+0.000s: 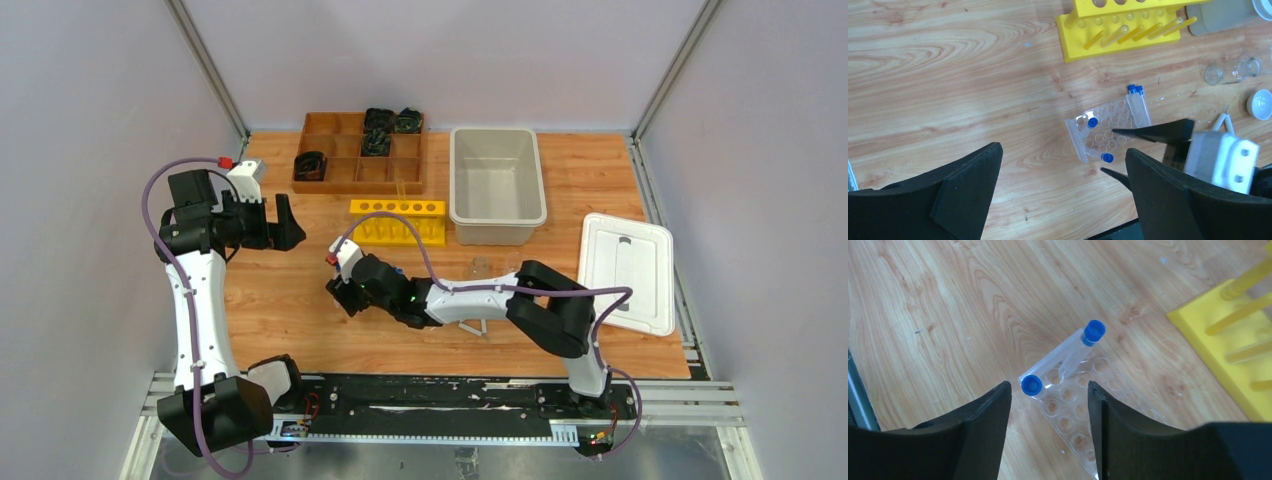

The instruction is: Organize the chemistry lab equipment

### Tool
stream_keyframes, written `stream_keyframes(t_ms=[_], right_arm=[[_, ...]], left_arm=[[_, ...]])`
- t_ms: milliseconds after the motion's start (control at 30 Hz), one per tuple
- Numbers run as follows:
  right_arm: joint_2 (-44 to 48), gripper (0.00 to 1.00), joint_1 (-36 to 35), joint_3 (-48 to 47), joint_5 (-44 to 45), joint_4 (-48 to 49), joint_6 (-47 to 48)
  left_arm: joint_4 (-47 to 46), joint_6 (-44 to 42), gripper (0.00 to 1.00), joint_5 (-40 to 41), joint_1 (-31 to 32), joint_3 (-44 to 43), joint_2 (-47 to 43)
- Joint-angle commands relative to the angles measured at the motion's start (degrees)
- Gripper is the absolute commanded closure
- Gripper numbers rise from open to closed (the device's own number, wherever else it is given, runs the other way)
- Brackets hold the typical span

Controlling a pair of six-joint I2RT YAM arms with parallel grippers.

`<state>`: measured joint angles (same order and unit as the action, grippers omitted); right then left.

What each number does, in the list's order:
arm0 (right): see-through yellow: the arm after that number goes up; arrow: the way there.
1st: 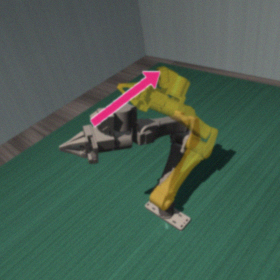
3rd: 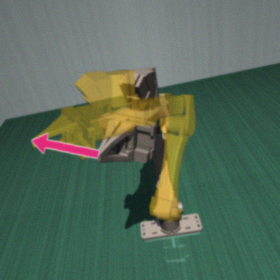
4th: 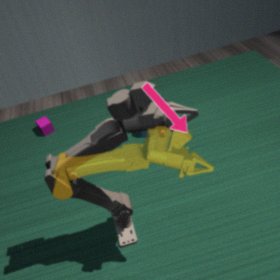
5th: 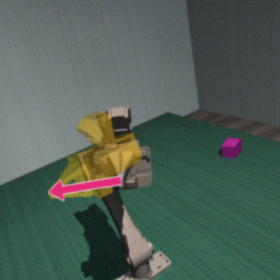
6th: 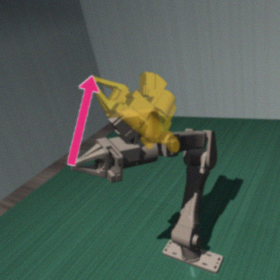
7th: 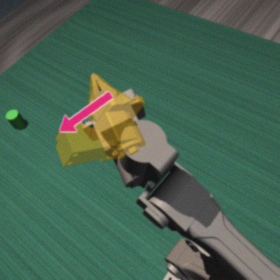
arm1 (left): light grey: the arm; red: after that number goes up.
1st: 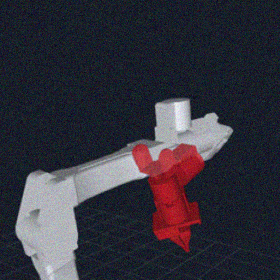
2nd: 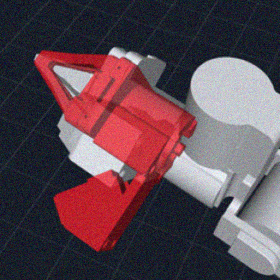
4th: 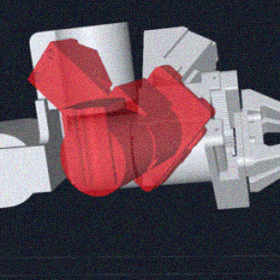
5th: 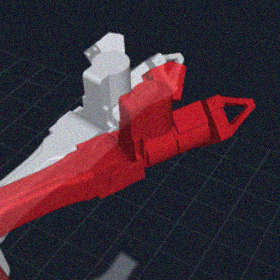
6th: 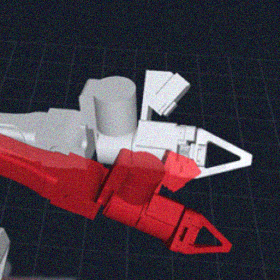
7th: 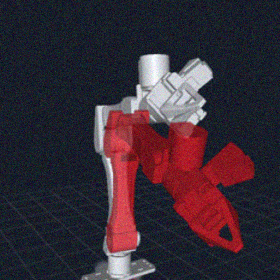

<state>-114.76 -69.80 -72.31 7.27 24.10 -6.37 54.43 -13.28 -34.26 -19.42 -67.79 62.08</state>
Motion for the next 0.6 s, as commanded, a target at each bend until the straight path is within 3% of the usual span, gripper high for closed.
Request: stream_keyframes(t_ms=[0,133,267,567], right_arm=[[7.0,0.34,-0.7,-2.1,6.3,-6.5,-2.3],[11.4,0.33,0.8,-4.0,9.7,-16.1,-7.7],[14.2,0.38,4.6,-4.3,11.5,-27.4,-15.8],[12.8,0.54,12.2,-1.3,8.4,-35.8,-23.3]], left_arm=[[-1.0,-0.6,0.0,-0.1,-0.3,-0.1,-0.8],[-0.9,-0.3,0.0,-0.5,-0.3,0.2,-1.0],[-1.0,-0.2,0.0,-1.2,-0.3,0.1,-1.6],[-1.0,-0.2,0.0,-2.0,-0.3,0.5,-1.7]])
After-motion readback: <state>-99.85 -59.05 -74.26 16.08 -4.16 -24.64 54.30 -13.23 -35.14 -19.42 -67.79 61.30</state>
